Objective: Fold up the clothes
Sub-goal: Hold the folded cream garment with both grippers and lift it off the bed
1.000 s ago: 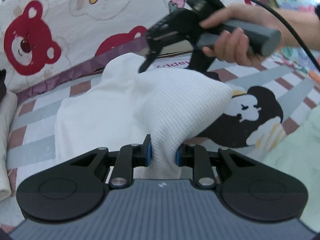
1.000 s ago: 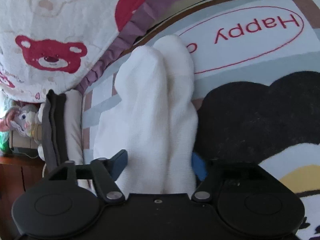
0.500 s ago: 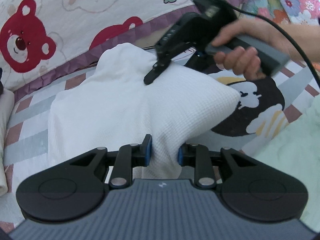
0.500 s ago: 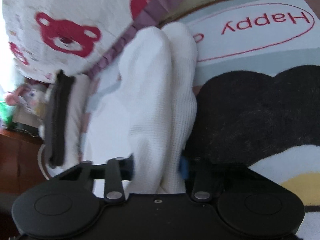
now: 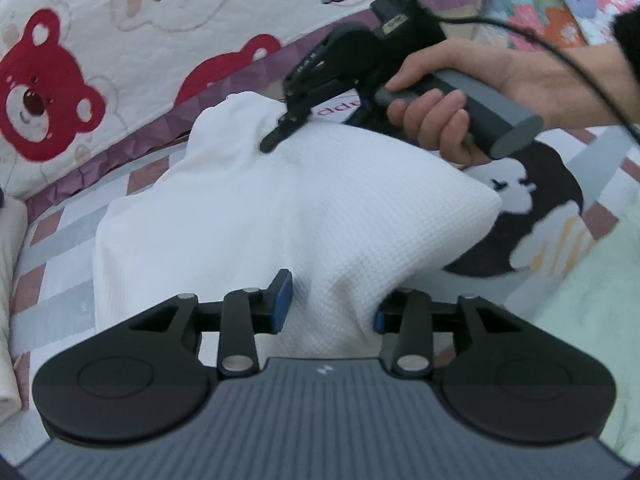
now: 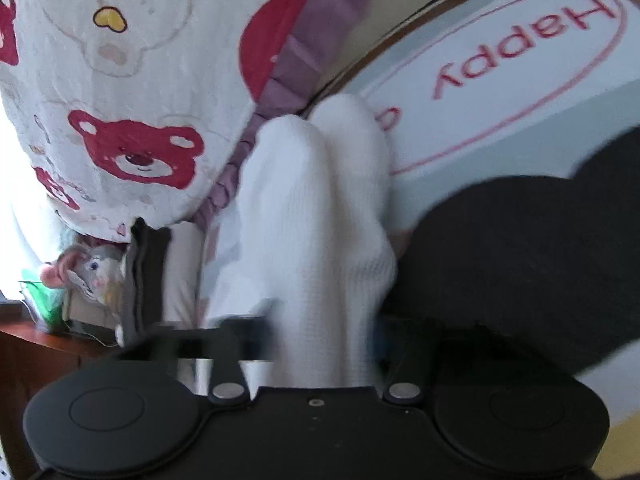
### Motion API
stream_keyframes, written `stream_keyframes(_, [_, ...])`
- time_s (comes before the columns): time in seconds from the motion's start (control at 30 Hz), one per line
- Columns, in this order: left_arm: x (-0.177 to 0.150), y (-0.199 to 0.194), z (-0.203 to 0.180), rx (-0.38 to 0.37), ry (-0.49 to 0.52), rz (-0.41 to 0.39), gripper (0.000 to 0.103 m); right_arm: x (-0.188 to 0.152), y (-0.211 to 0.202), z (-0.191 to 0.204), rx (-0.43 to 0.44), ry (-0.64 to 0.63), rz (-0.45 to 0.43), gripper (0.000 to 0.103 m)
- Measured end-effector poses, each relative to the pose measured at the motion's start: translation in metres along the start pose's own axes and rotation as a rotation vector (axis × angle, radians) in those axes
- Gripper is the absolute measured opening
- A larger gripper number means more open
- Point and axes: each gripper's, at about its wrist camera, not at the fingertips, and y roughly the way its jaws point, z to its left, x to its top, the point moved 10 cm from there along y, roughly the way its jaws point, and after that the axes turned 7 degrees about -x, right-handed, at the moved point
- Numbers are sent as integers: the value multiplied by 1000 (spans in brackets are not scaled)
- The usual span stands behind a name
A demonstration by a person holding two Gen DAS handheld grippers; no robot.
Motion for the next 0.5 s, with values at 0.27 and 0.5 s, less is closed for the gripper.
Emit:
stream_keyframes(0.27, [59,-49,-5,103,72,-120,20,16,-62,85,113,-48,-135,24])
stream_keyframes(0.5, [88,-81,15,49,-80,-333,20,47,-112,148,91,-83,-165,24])
